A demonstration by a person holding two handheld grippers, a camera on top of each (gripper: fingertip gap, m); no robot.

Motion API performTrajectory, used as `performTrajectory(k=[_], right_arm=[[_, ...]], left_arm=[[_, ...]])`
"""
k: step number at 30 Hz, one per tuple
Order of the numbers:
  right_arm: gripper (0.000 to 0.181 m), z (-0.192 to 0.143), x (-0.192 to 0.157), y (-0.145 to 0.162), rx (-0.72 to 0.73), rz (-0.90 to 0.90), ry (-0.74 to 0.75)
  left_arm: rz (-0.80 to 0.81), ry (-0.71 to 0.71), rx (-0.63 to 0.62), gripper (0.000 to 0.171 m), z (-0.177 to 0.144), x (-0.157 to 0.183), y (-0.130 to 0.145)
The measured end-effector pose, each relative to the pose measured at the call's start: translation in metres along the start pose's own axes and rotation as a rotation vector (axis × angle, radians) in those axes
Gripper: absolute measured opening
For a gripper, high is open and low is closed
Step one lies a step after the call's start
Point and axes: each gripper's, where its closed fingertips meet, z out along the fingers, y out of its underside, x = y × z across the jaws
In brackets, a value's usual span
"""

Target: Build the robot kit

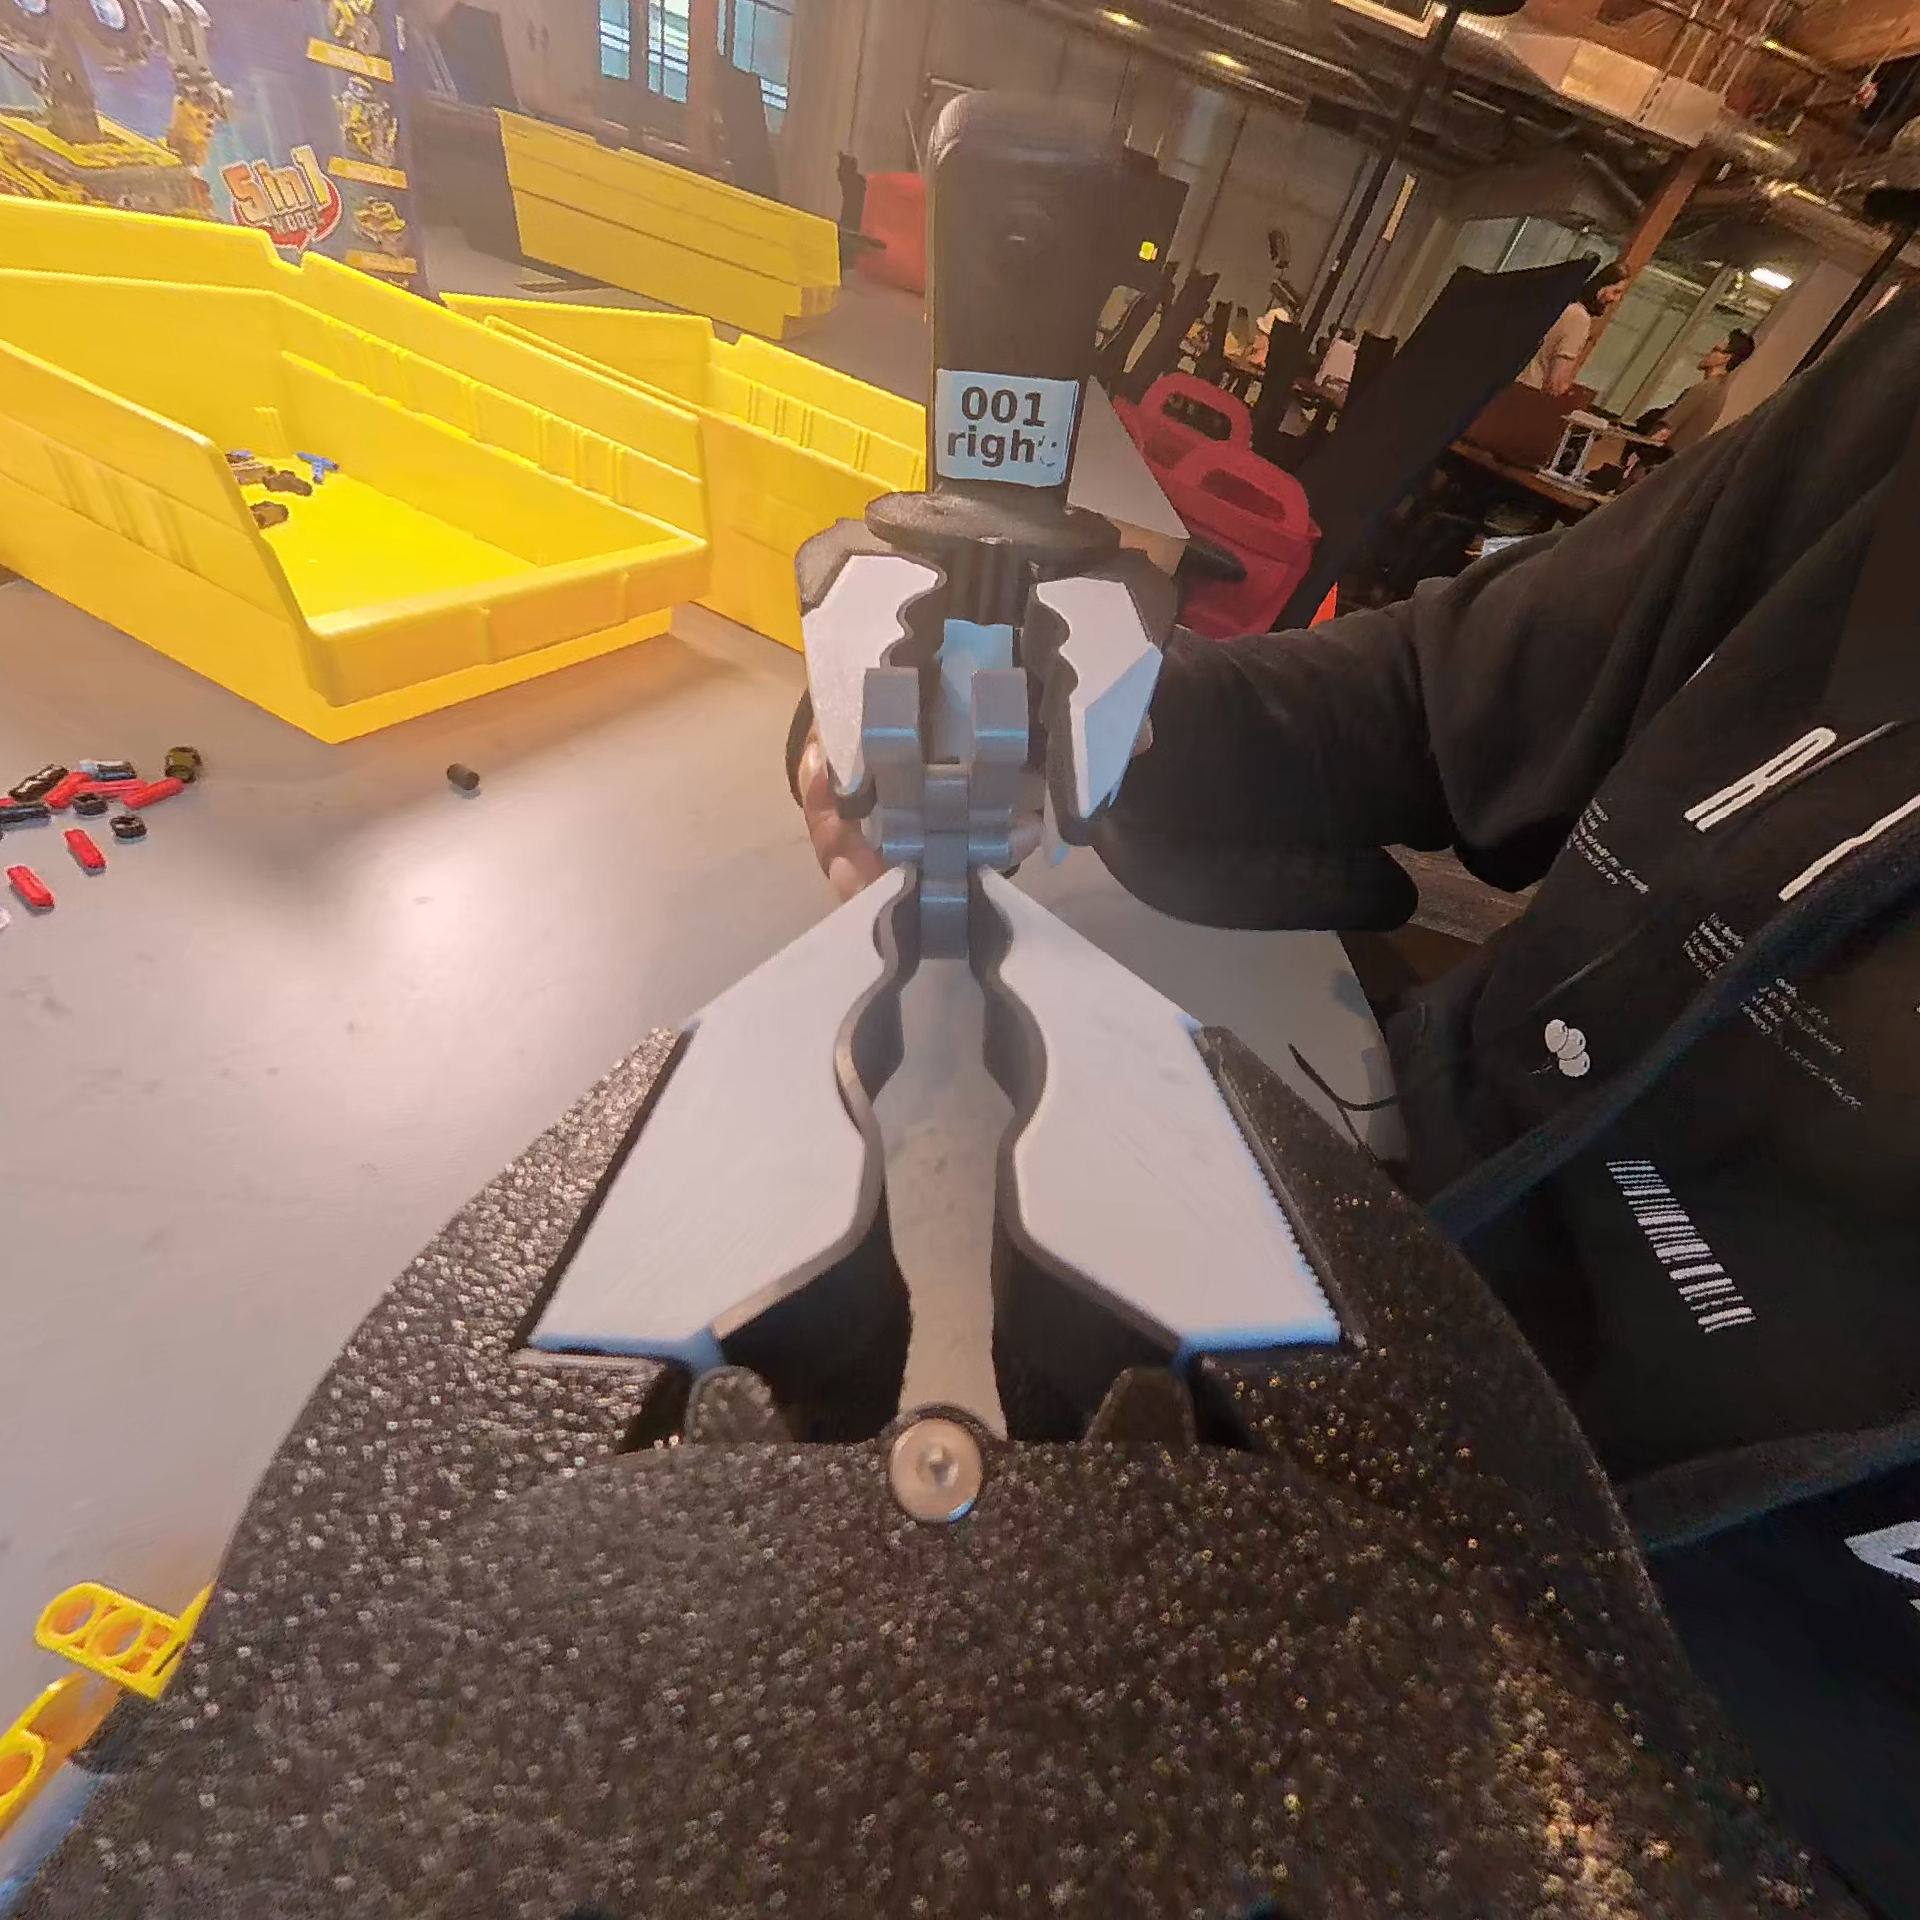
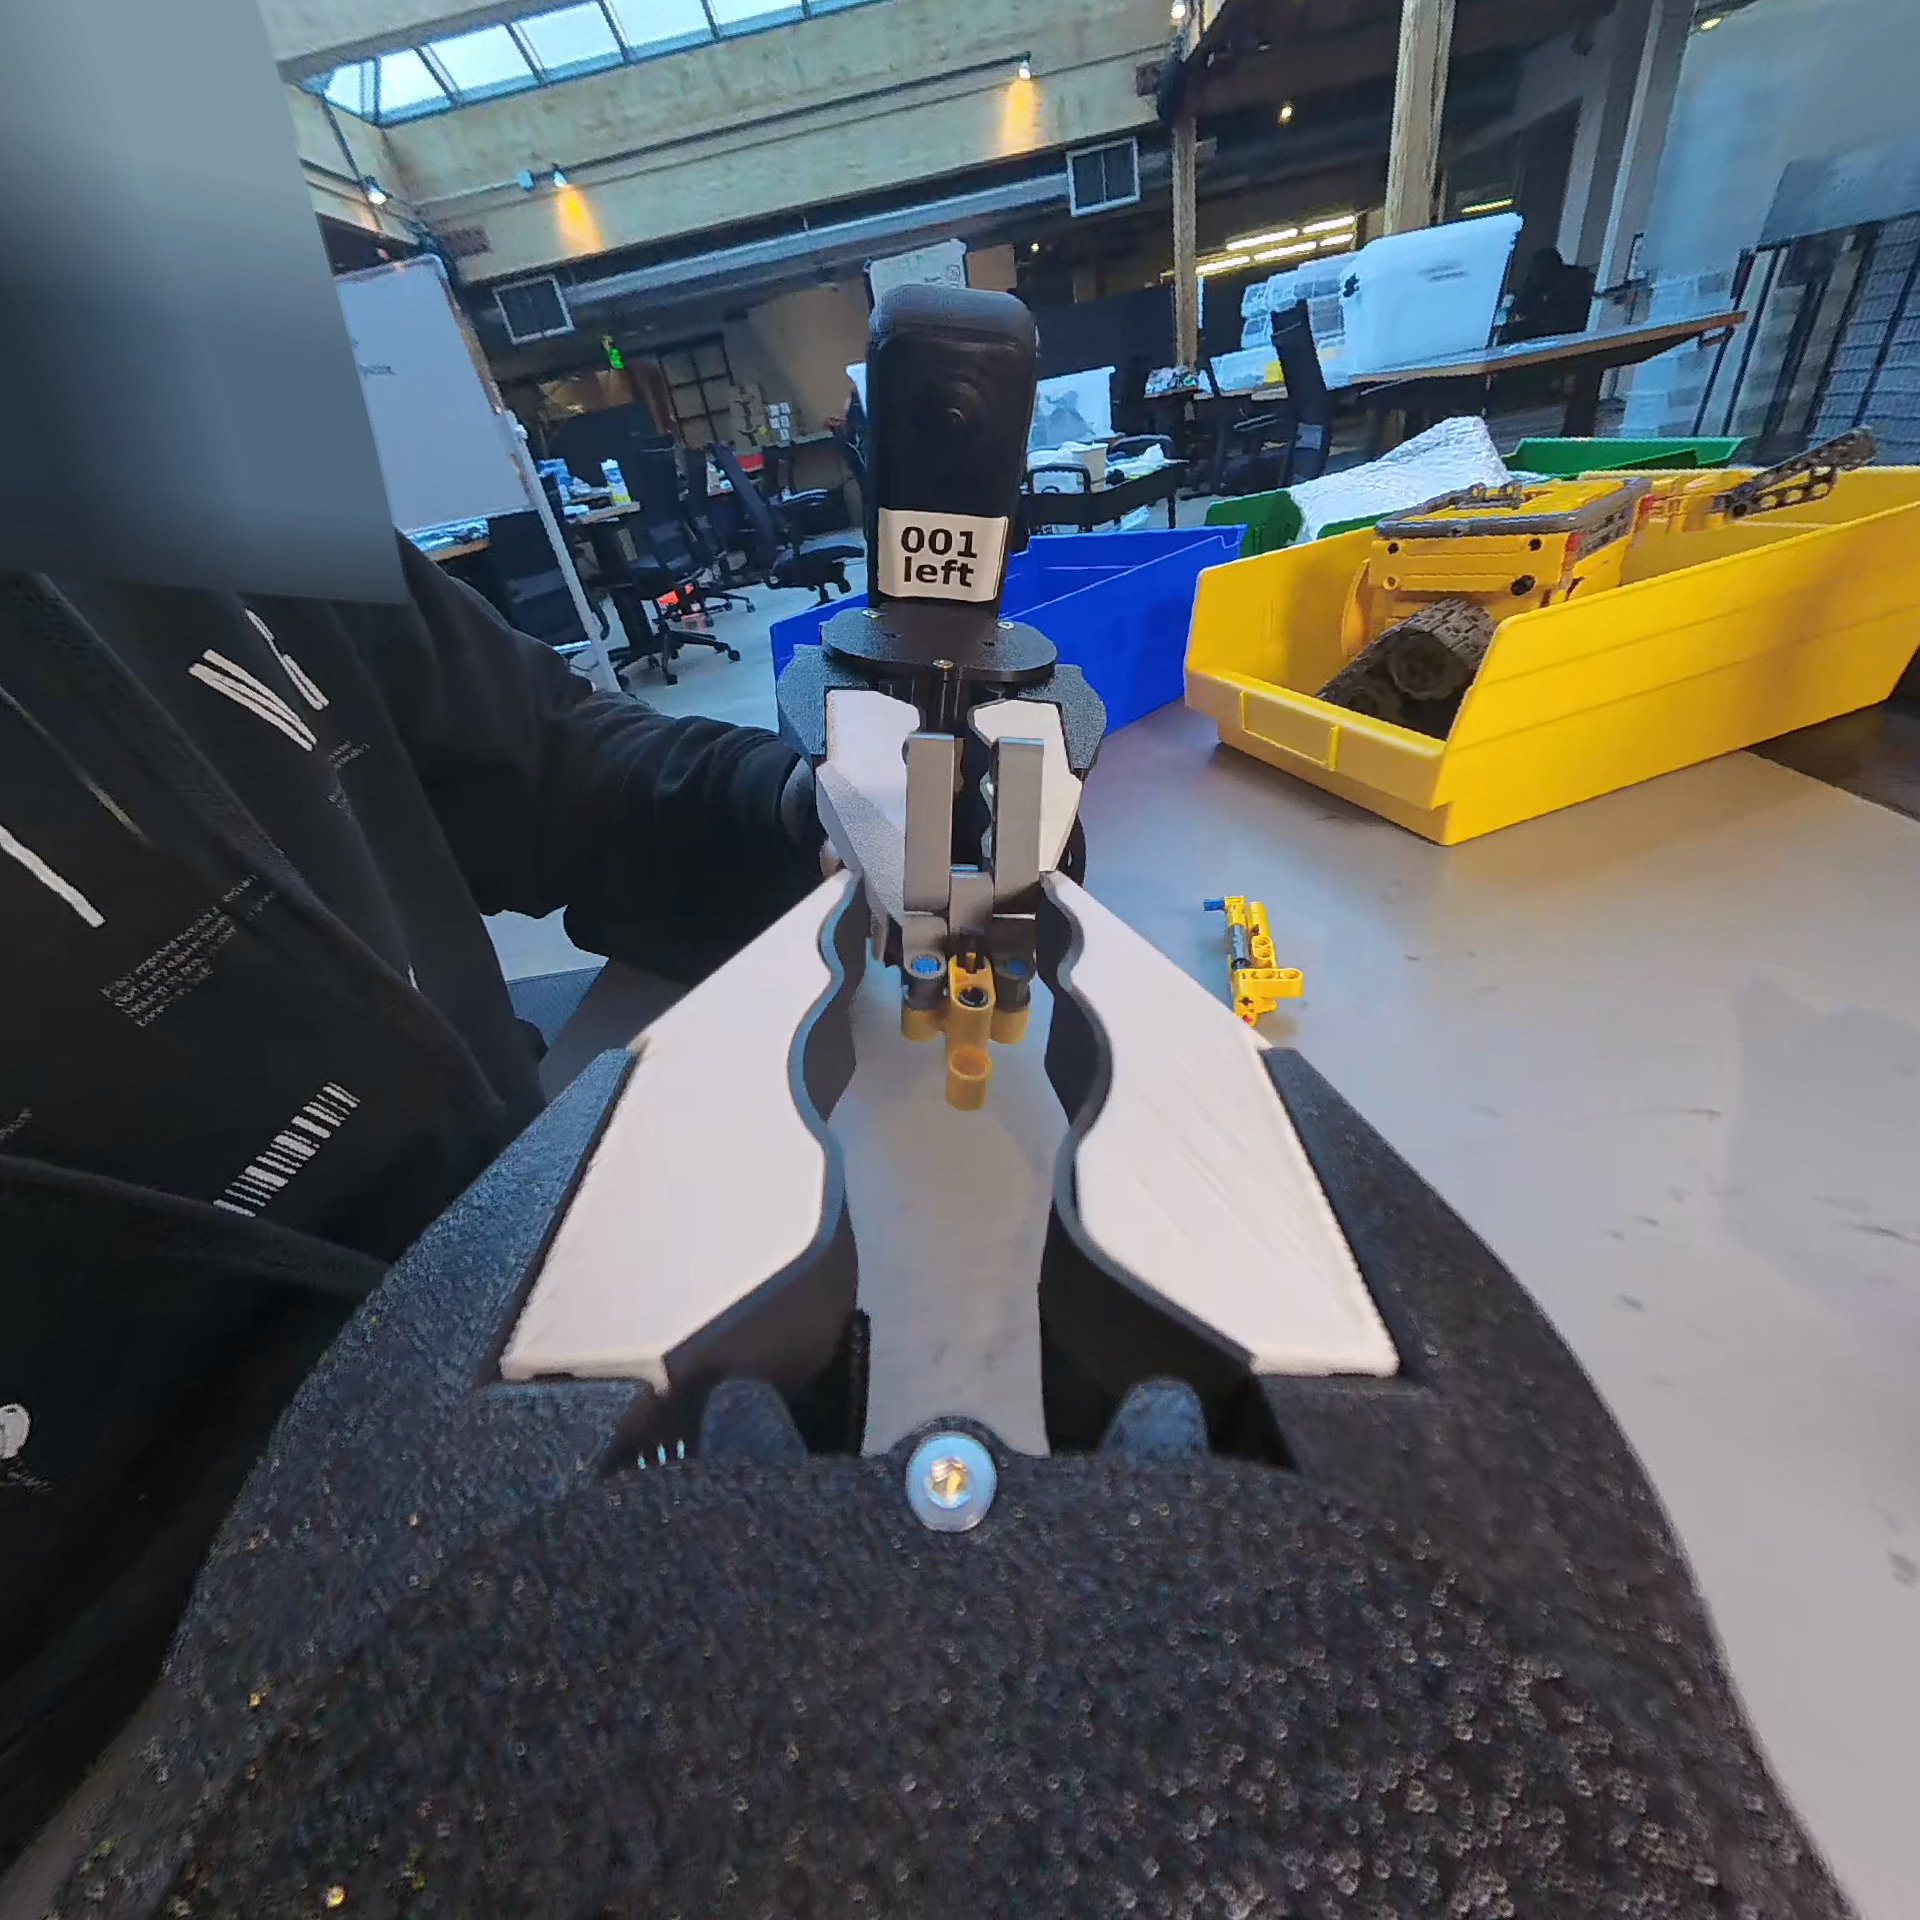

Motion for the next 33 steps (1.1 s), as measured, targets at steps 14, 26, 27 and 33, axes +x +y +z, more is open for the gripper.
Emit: performTrajectory(k=[14, 26, 27, 33], right_arm=[[0.023, 0.000, 0.004, 0.010, -0.063, -0.079, 0.032], [0.024, -0.005, 0.022, 0.068, -0.389, -0.198, 0.100], [0.024, -0.005, 0.023, 0.072, -0.409, -0.199, 0.099], [0.023, -0.005, 0.039, 0.083, -0.537, -0.249, 0.102]], left_arm=[[0.084, -0.041, -0.076, 0.008, 0.002, -0.004, 0.013], [0.192, -0.114, -0.328, 0.007, 0.004, -0.026, 0.062], [0.202, -0.119, -0.351, 0.007, 0.005, -0.028, 0.066], [0.291, -0.232, -0.491, 0.010, 0.003, -0.051, 0.084]])
